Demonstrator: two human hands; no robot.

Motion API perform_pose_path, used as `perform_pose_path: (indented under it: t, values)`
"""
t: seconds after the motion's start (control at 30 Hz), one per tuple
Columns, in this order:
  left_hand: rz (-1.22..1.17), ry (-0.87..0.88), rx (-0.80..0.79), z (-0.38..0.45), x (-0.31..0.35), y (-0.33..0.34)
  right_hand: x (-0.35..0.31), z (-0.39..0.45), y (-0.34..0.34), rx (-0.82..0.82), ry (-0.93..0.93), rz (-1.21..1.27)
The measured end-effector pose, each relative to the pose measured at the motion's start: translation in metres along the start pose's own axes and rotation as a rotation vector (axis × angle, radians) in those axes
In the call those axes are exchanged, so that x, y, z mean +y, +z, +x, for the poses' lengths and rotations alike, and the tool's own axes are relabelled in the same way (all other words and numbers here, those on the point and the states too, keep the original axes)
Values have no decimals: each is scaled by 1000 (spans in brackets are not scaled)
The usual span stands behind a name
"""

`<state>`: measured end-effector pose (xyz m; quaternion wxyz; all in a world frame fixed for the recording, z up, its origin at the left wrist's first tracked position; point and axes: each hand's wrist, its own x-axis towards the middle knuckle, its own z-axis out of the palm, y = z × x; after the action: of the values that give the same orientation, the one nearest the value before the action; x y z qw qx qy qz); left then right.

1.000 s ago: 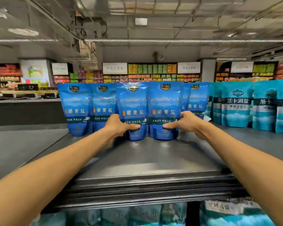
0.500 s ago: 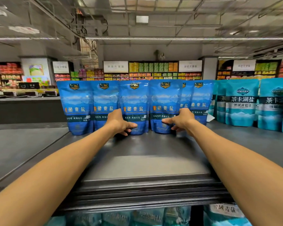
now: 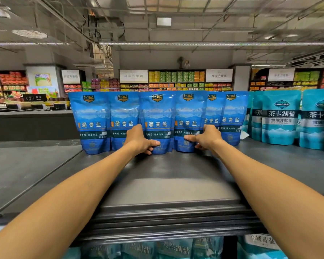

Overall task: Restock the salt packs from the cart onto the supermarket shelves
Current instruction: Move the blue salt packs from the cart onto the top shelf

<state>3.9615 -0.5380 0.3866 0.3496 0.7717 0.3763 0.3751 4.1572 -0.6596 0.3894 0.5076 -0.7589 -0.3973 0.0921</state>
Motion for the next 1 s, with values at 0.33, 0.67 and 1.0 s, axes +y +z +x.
perform_pose_path:
  t: [0.33, 0.67, 1.0]
  values:
    - [77, 14, 22, -8, 0, -9, 0, -9, 3, 3, -13, -48]
    - [340, 50, 77, -24, 4, -16, -6, -22, -8, -17, 34, -130]
    - [-4, 153, 118, -69, 52, -3, -10, -79, -59, 22, -62, -21]
